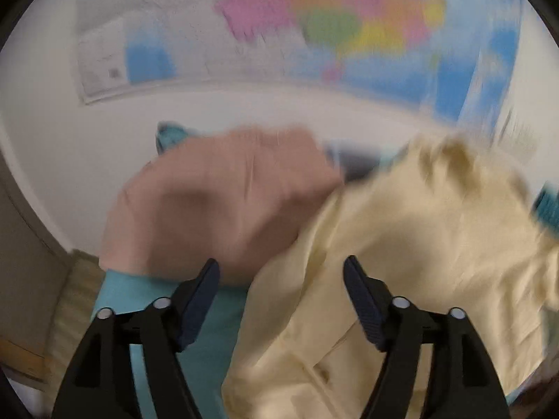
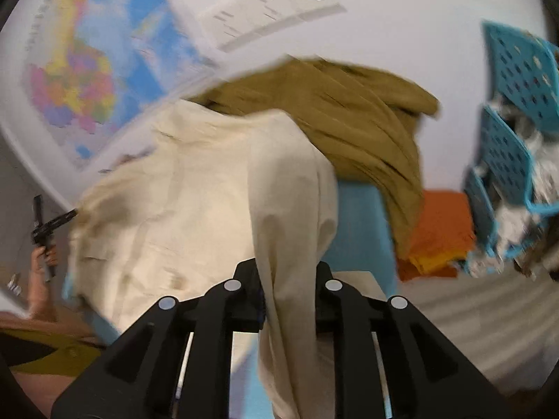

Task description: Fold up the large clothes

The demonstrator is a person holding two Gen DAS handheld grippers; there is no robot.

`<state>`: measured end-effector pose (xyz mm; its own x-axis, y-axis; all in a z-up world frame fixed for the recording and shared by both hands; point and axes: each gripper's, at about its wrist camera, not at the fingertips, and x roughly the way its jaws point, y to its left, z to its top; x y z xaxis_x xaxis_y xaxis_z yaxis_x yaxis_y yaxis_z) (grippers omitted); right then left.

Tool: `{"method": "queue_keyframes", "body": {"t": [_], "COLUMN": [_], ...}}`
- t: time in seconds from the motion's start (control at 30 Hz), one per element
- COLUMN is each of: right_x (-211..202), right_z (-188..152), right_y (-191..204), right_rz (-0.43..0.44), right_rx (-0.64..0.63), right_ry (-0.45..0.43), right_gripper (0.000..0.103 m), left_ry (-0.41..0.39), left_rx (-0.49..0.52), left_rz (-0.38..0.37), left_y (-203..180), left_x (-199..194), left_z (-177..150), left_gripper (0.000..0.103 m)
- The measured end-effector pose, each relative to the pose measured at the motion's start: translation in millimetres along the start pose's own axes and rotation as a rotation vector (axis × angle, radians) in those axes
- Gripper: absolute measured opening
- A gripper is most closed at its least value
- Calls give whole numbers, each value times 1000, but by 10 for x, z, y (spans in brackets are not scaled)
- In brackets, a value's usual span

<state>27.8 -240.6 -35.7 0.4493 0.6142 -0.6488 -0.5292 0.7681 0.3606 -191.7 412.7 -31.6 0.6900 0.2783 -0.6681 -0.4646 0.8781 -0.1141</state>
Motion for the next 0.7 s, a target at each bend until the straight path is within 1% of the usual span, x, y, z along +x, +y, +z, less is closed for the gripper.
{"method": "queue_keyframes", "body": {"t": [0.03, 0.1, 0.17, 0.2, 0.23, 0.3, 0.33, 0.4, 0.43, 0.5, 0.53, 0.57, 0.6, 0.63, 0.67, 0.7], "right_x": [-67, -137, -70, -12, 113, 385, 574, 889, 1106, 1393, 1505, 1571, 1581, 1534, 1484, 1409], "right_z": [57, 180, 286, 352, 426, 526, 559, 571, 571, 546, 527, 512, 515, 542, 588, 652], "right_y": [128, 451, 793, 942, 1191, 1525, 1701, 1927, 2036, 2156, 2205, 2235, 2250, 2245, 2209, 2118], "right_rz": [21, 77, 133, 154, 181, 223, 244, 273, 303, 331, 332, 323, 318, 326, 319, 305], "right_rx": [-29, -110, -172, -204, -258, -310, -335, -386, -385, -388, -394, -401, -418, -439, -437, -416], "right_ry": [-9, -8, 16, 34, 68, 124, 163, 222, 253, 307, 327, 342, 339, 314, 282, 243], "right_gripper": [15, 16, 21, 23, 28, 33, 35, 36, 38, 44, 51, 54, 54, 54, 54, 56], "left_ry": [-47, -112, -134, -145, -145, -133, -120, -89, -71, -27, 0, 23, 48, 84, 111, 123], "left_rx": [0, 59, 121, 159, 194, 257, 283, 322, 338, 354, 356, 359, 358, 362, 383, 403], "left_rz": [-8, -56, -94, -127, -168, -268, -317, -399, -436, -496, -518, -534, -558, -593, -618, -640], "left_y": [-20, -181, -372, -526, -682, -999, -1160, -1428, -1540, -1743, -1808, -1857, -1911, -1988, -2074, -2123], "left_x": [-118, -308, -367, -388, -381, -319, -305, -246, -194, -69, -4, 52, 103, 160, 189, 185], "left_z": [43, 92, 120, 113, 106, 71, 19, -40, -70, -157, -188, -214, -251, -314, -376, -430], "left_gripper": [71, 73, 76, 77, 78, 78, 78, 78, 78, 78, 78, 78, 79, 79, 79, 81]}}
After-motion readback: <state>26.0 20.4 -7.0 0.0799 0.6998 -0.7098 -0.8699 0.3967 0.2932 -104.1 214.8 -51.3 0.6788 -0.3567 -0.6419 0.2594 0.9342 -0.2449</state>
